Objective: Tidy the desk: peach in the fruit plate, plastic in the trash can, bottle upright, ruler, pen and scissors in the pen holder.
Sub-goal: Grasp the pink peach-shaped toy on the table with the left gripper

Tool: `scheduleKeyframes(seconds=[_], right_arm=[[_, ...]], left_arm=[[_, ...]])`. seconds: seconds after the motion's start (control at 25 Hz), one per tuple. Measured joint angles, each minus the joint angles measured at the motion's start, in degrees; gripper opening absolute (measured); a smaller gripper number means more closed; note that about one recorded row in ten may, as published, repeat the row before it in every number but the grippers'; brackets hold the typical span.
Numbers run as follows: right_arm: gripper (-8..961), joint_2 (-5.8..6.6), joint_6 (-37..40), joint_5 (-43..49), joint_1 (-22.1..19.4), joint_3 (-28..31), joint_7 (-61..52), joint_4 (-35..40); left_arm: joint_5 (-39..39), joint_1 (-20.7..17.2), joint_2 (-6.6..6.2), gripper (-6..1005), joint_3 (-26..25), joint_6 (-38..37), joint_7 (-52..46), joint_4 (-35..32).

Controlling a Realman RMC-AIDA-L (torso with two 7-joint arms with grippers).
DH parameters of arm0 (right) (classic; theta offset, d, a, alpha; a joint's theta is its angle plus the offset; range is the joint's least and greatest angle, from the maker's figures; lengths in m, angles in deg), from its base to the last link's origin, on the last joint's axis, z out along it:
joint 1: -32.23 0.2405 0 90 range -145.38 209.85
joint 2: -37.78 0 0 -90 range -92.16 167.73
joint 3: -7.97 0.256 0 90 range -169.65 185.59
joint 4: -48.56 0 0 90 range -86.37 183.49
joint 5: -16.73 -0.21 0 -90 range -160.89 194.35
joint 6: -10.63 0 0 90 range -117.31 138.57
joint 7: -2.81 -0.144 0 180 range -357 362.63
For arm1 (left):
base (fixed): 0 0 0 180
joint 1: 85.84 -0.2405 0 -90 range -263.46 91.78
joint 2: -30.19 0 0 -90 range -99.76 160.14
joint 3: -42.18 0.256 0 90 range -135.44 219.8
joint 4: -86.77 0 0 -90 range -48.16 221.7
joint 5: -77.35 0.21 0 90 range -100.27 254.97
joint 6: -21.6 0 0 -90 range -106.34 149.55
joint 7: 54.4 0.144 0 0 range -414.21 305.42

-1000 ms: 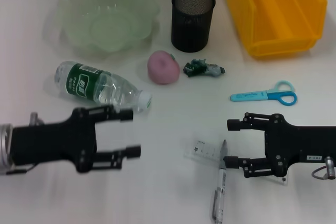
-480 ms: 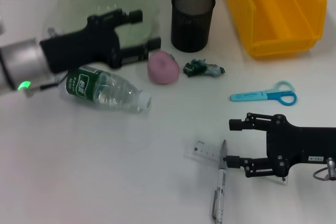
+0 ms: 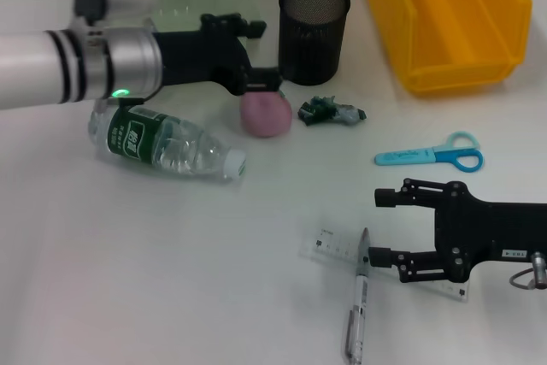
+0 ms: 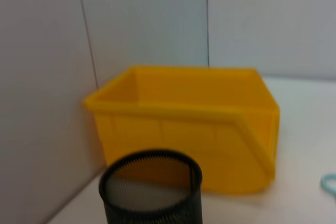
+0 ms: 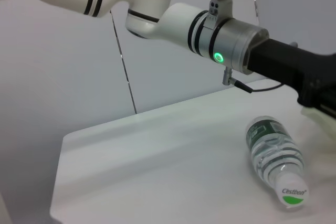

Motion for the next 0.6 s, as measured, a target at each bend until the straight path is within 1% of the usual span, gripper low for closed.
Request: scheduleKeyframes(seconds=[0.12, 0.2, 0.24, 0.32, 0.48, 0.6], right_arm=[[815, 0.01, -0.26, -0.03, 0.10, 0.04, -0.01, 0.00], [815, 0.05, -0.29, -0.03, 0.19, 0.04, -0.07, 0.00], [815, 0.08, -0.30, -0.03, 0.23, 0.04, -0.15, 0.00], [815, 0.11, -0.31, -0.03, 0.25, 0.03, -0.25, 0.00], [815, 0.18, -0.32, -0.03, 0.26, 0.02, -0.28, 0.00], [815, 0.19, -0.32, -0.02, 0.26, 0.02, -0.30, 0.00]], left_arm=[[0.04, 0.69, 0.04, 724, 6.67, 3.88, -3.60, -0.91], [0.19, 0.74, 0.08, 722, 10.64, 6.05, -6.28, -1.90], [0.25, 0.75, 0.10, 721, 11.85, 6.73, -7.17, -2.16], [0.28, 0.70, 0.13, 719, 16.50, 9.21, -9.92, -3.09], [0.29, 0.55, 0.14, 714, 21.18, 10.95, -12.39, -3.96], [0.29, 0.60, 0.14, 711, 23.48, 12.10, -13.13, -4.09]])
